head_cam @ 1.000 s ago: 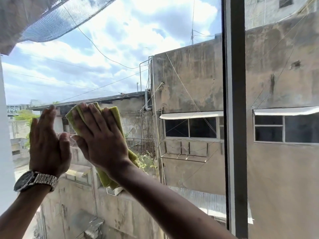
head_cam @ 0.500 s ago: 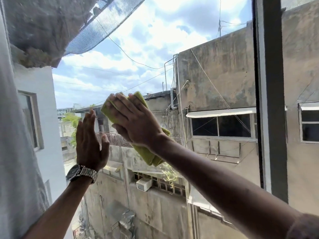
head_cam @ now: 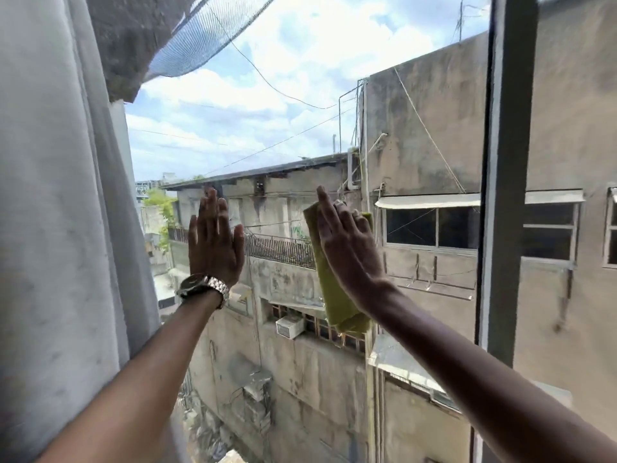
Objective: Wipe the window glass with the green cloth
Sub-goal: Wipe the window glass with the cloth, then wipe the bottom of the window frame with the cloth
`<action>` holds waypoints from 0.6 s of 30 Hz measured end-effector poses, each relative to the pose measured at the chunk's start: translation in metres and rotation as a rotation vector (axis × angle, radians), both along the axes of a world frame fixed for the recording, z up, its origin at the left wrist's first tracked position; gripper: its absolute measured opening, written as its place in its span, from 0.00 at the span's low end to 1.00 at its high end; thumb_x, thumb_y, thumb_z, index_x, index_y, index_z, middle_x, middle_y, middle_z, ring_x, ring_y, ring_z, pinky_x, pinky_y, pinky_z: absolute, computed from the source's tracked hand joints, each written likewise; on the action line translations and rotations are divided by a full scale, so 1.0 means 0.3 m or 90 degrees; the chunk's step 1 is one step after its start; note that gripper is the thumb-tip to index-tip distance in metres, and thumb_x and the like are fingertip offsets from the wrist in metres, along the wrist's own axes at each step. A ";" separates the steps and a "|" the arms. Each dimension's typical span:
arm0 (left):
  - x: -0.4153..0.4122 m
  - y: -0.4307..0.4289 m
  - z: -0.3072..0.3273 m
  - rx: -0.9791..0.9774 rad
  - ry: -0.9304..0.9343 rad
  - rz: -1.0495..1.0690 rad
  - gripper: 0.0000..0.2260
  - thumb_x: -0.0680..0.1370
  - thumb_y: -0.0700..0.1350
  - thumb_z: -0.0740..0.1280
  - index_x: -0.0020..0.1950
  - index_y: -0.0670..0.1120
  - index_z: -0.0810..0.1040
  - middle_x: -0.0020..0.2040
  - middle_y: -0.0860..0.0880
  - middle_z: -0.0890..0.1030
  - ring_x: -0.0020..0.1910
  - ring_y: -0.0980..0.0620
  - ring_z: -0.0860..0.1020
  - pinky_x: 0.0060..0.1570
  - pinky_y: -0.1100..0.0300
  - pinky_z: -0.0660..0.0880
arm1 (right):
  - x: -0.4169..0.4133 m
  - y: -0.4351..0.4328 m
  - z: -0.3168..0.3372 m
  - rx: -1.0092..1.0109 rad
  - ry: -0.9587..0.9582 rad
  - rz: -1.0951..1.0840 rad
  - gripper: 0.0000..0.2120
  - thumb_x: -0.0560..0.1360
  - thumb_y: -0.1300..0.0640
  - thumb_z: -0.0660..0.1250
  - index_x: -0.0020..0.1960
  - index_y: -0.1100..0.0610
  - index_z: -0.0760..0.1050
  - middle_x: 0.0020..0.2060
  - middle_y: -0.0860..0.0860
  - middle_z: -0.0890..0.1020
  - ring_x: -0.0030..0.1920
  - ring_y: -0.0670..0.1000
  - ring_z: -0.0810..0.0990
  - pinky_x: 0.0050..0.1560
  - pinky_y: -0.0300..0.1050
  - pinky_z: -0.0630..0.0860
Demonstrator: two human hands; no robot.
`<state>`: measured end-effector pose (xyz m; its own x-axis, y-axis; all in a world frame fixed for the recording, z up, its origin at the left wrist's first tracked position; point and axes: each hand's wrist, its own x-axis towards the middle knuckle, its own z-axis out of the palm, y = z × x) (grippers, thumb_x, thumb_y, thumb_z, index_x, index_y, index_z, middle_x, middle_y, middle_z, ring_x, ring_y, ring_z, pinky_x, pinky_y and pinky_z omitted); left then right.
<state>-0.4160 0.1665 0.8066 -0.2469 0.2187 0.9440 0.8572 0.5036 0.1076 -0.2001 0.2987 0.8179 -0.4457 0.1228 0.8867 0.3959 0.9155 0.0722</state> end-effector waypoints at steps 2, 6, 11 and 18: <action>0.139 -0.005 -0.041 0.019 -0.106 -0.036 0.36 0.81 0.65 0.49 0.80 0.40 0.60 0.80 0.38 0.62 0.77 0.41 0.62 0.75 0.40 0.63 | 0.034 -0.011 -0.030 -0.049 -0.020 -0.022 0.28 0.71 0.69 0.72 0.69 0.69 0.71 0.63 0.65 0.79 0.54 0.61 0.82 0.54 0.58 0.82; 0.397 0.024 -0.337 -0.083 -0.180 -0.195 0.45 0.73 0.77 0.50 0.67 0.40 0.72 0.60 0.42 0.77 0.57 0.46 0.72 0.61 0.47 0.74 | 0.125 -0.038 -0.123 -0.177 -0.094 -0.039 0.08 0.84 0.60 0.55 0.57 0.60 0.71 0.41 0.57 0.76 0.37 0.52 0.74 0.36 0.48 0.75; 0.528 0.065 -0.778 -0.134 -0.522 -0.312 0.42 0.61 0.76 0.67 0.62 0.47 0.76 0.53 0.47 0.82 0.50 0.50 0.77 0.54 0.56 0.74 | 0.223 -0.076 -0.460 -0.349 -0.203 0.008 0.10 0.78 0.60 0.69 0.59 0.59 0.74 0.45 0.54 0.80 0.40 0.52 0.75 0.44 0.48 0.76; 0.683 -0.105 -1.589 -0.642 -0.827 -0.434 0.31 0.67 0.58 0.69 0.66 0.44 0.78 0.60 0.46 0.80 0.59 0.51 0.75 0.59 0.57 0.74 | 0.514 -0.205 -1.303 -0.827 -0.316 0.042 0.06 0.75 0.59 0.71 0.48 0.60 0.75 0.44 0.58 0.81 0.44 0.55 0.78 0.43 0.49 0.73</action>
<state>-0.2110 0.1349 0.3299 -0.2805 0.9059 -0.3173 0.5451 0.4225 0.7242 -0.0458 0.2373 0.4271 -0.7136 0.6941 -0.0954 0.5335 0.4501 -0.7161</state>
